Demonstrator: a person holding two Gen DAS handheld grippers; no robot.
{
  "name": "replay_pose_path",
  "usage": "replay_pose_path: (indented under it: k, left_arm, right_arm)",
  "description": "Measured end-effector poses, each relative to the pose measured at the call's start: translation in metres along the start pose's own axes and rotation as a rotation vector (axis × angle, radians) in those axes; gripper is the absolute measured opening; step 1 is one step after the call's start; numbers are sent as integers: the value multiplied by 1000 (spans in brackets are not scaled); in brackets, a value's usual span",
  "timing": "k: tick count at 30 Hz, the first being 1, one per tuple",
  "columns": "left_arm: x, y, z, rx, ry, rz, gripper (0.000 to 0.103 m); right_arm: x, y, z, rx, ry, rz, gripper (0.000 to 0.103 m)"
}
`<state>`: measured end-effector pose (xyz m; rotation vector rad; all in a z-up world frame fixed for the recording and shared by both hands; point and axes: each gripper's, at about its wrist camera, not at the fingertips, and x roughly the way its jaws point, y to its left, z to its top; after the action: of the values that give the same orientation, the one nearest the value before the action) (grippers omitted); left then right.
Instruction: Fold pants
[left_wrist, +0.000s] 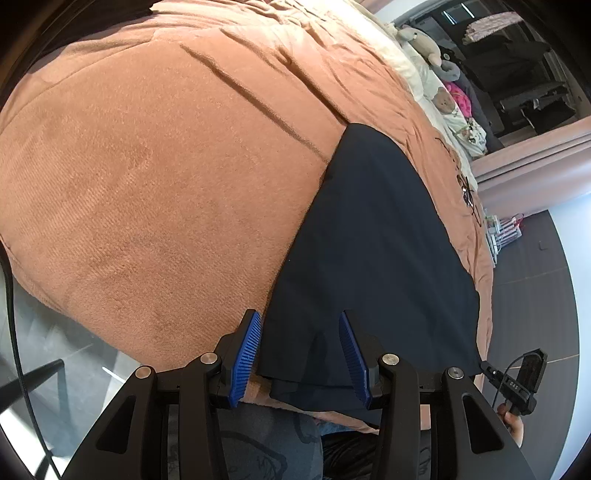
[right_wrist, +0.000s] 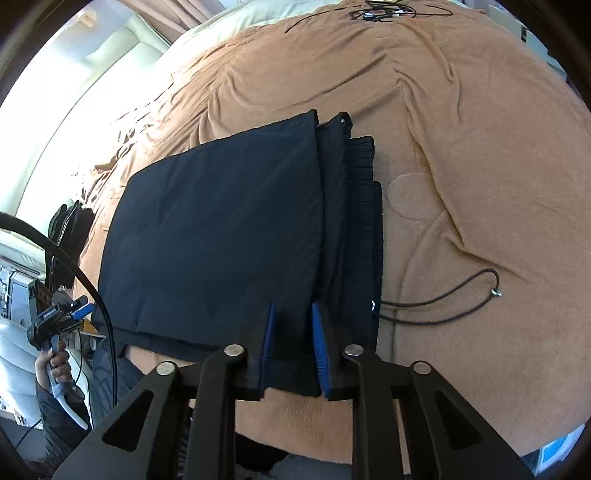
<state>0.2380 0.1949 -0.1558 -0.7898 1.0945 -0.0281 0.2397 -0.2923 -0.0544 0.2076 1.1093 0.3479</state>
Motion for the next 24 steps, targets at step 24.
replay_pose_path:
  k: [24]
  left_arm:
    - [5,-10,11,30,6,20,47]
  right_arm:
    - [-25,14,-60,-30,-53,-37,0]
